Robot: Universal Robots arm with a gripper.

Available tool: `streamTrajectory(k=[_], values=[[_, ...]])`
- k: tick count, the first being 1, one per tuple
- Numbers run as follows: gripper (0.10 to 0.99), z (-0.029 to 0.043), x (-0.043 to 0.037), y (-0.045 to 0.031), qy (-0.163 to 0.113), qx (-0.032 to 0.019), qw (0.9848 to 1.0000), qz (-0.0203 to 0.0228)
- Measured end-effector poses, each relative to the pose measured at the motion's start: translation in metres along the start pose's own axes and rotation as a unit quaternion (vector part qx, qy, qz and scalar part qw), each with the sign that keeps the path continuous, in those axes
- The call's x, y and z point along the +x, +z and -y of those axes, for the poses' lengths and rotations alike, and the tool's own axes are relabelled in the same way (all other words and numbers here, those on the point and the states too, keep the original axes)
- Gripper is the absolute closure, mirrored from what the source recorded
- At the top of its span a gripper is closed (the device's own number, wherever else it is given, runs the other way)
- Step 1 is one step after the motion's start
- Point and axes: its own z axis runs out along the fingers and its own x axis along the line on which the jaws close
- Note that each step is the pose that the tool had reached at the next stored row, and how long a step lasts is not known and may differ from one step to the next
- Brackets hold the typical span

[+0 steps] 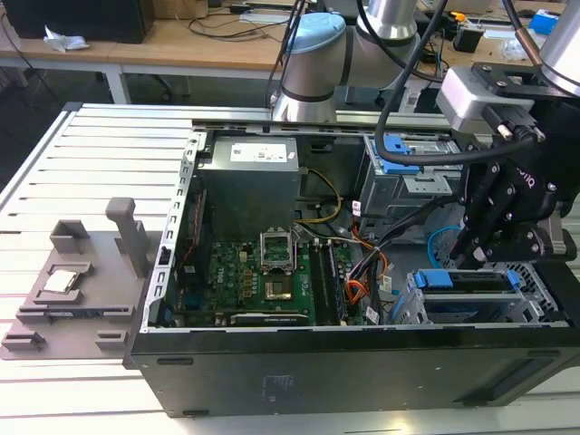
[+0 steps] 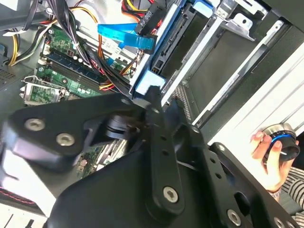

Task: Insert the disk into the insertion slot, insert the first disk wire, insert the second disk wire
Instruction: 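Insert the disk into the insertion slot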

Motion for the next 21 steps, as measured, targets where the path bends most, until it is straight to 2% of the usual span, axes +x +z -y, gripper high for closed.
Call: streamTrajectory(k=[1,3,4,13,16,19,21], values=[[0.851,0.0,0.0,0.0001,0.0,0.0,1.0,0.0],[0.973,0.0,0.0,0.0002,0.0,0.0,1.0,0.0],[0.98,0.0,0.0,0.0002,0.0,0.0,1.0,0.0],[0.98,0.0001,0.0,0.0007,0.0,0.0,1.0,0.0],[0.98,0.0035,0.0,0.0006,0.0,0.0,1.0,0.0001],[0.98,0.005,-0.0001,0.004,0.0,-0.0001,1.0,0.0001],[0.98,0.0072,-0.0001,0.0095,0.0,-0.0001,1.0,0.0001]])
